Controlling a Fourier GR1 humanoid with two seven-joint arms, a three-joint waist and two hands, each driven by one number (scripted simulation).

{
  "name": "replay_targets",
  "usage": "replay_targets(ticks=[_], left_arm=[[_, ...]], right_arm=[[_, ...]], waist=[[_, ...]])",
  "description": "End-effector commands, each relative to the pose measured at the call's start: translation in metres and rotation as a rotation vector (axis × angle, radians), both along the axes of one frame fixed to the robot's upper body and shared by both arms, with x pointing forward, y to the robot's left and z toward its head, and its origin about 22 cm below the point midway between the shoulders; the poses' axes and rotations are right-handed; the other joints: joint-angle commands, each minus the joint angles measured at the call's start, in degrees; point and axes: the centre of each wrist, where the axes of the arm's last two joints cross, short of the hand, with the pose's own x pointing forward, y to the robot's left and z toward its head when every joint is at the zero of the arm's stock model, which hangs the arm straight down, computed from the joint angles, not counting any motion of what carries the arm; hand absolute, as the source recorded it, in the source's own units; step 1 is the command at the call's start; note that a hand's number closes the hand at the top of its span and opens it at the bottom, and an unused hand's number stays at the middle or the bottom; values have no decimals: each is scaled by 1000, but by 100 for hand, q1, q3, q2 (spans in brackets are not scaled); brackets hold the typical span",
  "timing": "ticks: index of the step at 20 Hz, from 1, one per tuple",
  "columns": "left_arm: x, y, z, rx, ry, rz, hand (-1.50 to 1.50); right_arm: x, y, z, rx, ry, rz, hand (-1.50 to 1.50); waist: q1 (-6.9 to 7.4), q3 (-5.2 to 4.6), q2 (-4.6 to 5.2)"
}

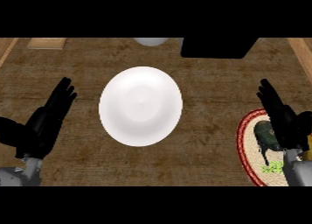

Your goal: Pick the squash from the placemat and place it in the plate

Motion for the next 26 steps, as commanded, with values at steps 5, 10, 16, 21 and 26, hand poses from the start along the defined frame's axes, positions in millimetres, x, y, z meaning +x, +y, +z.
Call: replay_targets(ticks=[5,10,16,21,26], left_arm=[[-13,67,-17,335,-16,148,0],[-32,73,-35,402,0,165,0],[-40,80,-58,410,-4,148,0],[-54,90,-61,423,-36,140,0],[-47,81,-65,429,-36,136,0]], right_arm=[[11,-22,54,438,-441,-448,-150],[-24,-59,32,91,-586,-1026,-150],[-49,8,34,169,-770,-1170,-150],[-99,49,9,96,-631,-1037,-150],[-136,39,-4,-42,-338,-947,-150]], waist=[[-210,245,-197],[-247,208,-164],[-164,215,-134],[-58,210,-116],[-46,183,-78]])
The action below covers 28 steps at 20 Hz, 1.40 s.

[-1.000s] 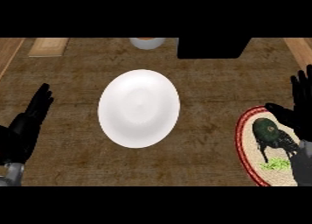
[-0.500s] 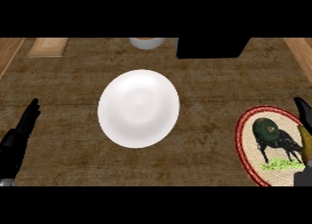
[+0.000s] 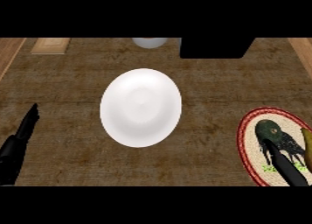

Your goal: Pick the squash from the placemat and place it in the plate

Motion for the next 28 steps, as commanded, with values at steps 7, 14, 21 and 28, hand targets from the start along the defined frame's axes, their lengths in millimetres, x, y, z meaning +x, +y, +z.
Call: replay_targets(ticks=[7,14,21,28], left_arm=[[-6,-4,2,2,-18,-34,0],[1,7,-3,8,-15,-9,0],[0,5,-9,3,2,-26,0],[8,16,-15,3,-15,-6,0]], right_arm=[[-31,-35,5,59,479,41,-150],[-7,-57,41,89,708,135,-150],[26,-67,47,81,926,236,-150],[49,-64,23,62,1018,327,-150]], waist=[[217,-13,44],[106,5,25],[108,12,23],[53,16,12]])
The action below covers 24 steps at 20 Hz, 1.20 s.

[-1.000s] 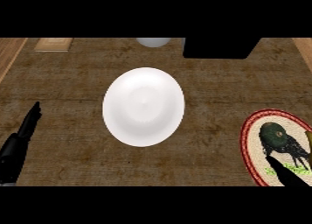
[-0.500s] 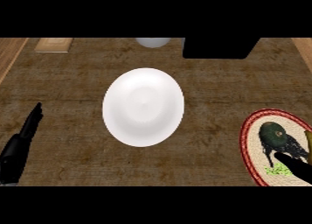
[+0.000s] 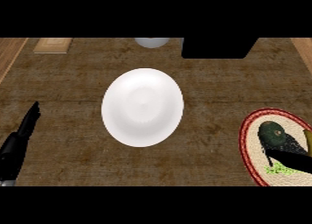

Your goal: Pick the squash from the placemat and place it in the plate

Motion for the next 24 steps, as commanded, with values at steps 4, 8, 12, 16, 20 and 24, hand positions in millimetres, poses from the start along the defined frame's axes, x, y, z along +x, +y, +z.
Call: replay_targets(ticks=[4,8,12,16,20,24], left_arm=[[-21,-15,5,-9,5,0,0],[4,-6,-3,-14,28,7,0],[-21,-1,3,10,-10,8,0],[-14,-4,8,-12,-9,6,0],[12,-20,7,-9,-2,5,0],[-19,-14,-1,2,-7,-9,0]], right_arm=[[16,-12,-3,30,52,47,-150],[23,-16,-28,62,56,92,-150],[37,-6,-44,80,93,130,-150],[42,-26,-50,80,131,119,-150],[44,1,-48,81,82,100,-150],[42,0,-89,92,101,100,-150]], waist=[[-13,2,-16],[-41,1,-5],[7,2,-7],[-9,2,-9],[-32,1,-10],[3,3,-8]])
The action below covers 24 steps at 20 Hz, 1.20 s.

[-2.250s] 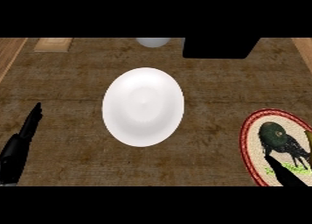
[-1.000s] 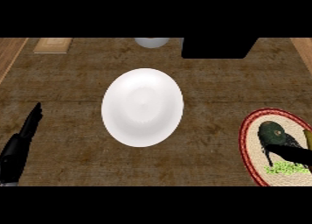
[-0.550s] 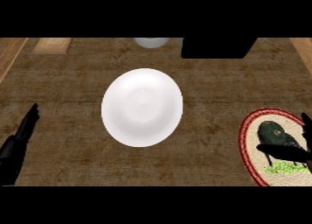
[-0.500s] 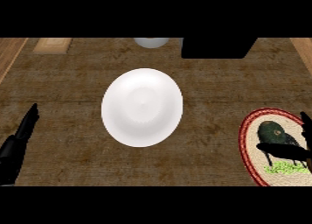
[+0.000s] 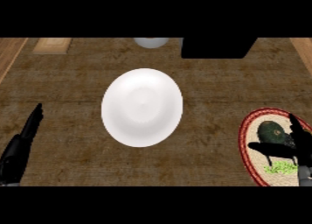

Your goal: Pick the squash from the placemat and place it in the plate

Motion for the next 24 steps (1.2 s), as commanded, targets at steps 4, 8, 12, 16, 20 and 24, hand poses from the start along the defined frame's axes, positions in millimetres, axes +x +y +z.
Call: replay_targets(ticks=[4,8,12,16,20,24], left_arm=[[3,4,-4,1,-7,18,0],[-2,10,22,-3,15,-2,0],[-19,8,-9,3,4,-10,0],[4,-4,3,-14,-10,-44,0],[17,-14,14,1,-37,-140,0],[27,-18,10,3,-30,-110,0]], right_arm=[[14,-10,-24,8,-69,22,150],[15,-6,-3,-23,-79,39,150],[25,-2,-15,-79,-77,20,150],[56,-8,11,-259,-93,338,150],[78,-2,48,-556,-42,788,150],[111,-8,86,-709,-141,961,150]], waist=[[8,3,5],[3,1,-3],[11,0,1],[272,6,62],[965,-15,256],[674,18,226]])
